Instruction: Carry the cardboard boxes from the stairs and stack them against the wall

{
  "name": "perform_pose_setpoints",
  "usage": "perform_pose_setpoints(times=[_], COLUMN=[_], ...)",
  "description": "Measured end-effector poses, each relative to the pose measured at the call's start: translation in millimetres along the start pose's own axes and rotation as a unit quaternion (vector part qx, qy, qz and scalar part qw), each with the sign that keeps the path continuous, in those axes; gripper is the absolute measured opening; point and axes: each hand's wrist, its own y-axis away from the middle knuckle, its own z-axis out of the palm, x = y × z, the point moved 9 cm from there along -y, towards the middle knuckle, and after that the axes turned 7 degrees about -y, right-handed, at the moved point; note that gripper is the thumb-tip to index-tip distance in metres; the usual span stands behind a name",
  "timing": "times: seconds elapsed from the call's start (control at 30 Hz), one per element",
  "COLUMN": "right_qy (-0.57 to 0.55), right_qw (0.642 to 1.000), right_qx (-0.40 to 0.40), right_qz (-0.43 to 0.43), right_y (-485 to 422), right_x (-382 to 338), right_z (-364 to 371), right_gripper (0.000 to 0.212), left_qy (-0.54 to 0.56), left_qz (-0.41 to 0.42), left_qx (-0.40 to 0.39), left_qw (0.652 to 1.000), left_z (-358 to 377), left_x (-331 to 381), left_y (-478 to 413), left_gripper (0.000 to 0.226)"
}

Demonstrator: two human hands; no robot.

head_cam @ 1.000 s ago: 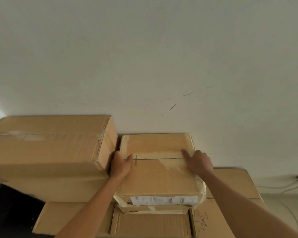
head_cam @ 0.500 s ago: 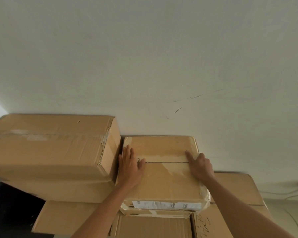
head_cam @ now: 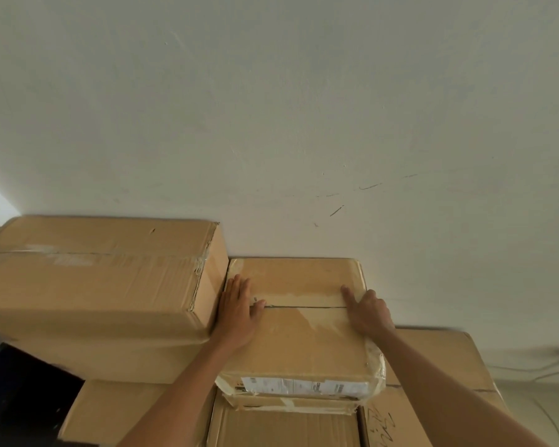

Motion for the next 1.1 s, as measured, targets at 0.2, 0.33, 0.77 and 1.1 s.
perform_pose_setpoints(times=[0.2, 0.33, 0.77, 1.1], right_qy=[0.021, 0.054, 0.064, 0.181], right_qw=[0.998, 0.998, 0.994, 0.928], right_qx=[-0.057, -0.035, 0.003, -0.079], right_qz=[0.018, -0.021, -0.084, -0.316], right_y=[2.5, 17.3, 66.7, 151.0], right_x=[-5.0, -21.2, -35.2, -101.8], right_z=[-3.1, -8.6, -26.2, -21.0], right_gripper=[0.083, 0.076, 0.072, 0.060], left_qy=[-0.016, -0.004, 0.028, 0.087], left_qz=[-0.023, -0.021, 0.030, -0.120], left_qx=[-0.089, -0.097, -0.073, 0.030], left_qw=[0.996, 0.995, 0.996, 0.989], left_z=[-8.6, -20.3, -53.5, -102.6], left_x=[6.7, 20.4, 32.2, -11.2], left_y=[-6.3, -7.6, 73.3, 195.5], left_gripper=[0.067, 0.067, 0.061, 0.037])
